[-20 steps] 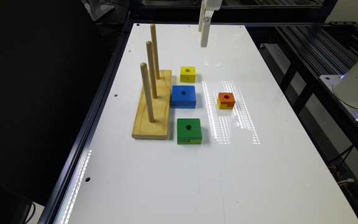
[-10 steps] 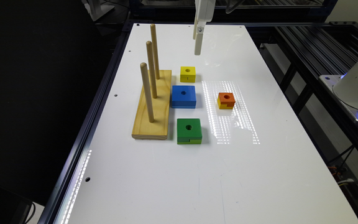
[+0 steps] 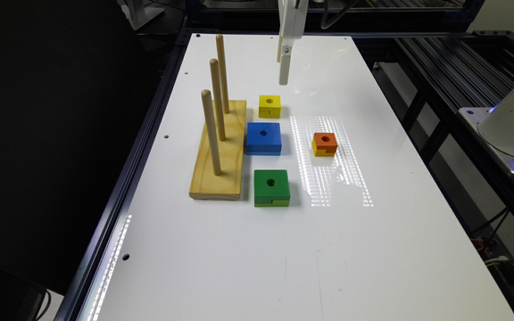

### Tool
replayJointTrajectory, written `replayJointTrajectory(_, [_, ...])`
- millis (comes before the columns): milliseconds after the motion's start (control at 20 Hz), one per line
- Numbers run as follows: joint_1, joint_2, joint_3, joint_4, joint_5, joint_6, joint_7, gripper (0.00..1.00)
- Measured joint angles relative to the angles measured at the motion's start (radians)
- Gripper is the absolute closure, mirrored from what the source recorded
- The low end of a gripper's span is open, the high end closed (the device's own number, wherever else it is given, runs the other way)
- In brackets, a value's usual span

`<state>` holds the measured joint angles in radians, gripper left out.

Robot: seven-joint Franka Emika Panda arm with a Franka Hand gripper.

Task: Pick up yellow block.

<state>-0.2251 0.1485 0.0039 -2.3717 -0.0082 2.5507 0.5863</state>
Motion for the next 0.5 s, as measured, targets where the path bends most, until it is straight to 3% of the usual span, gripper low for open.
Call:
replayJointTrajectory(150, [0.0, 0.012, 0.0, 0.001, 0.0, 0.004, 0.0, 0.0])
replayJointTrajectory(350, [0.0, 0.069, 0.0, 0.004, 0.0, 0.059, 0.0, 0.0])
replayJointTrajectory(500, [0.0, 0.089, 0.0, 0.01, 0.0, 0.074, 0.0, 0.0])
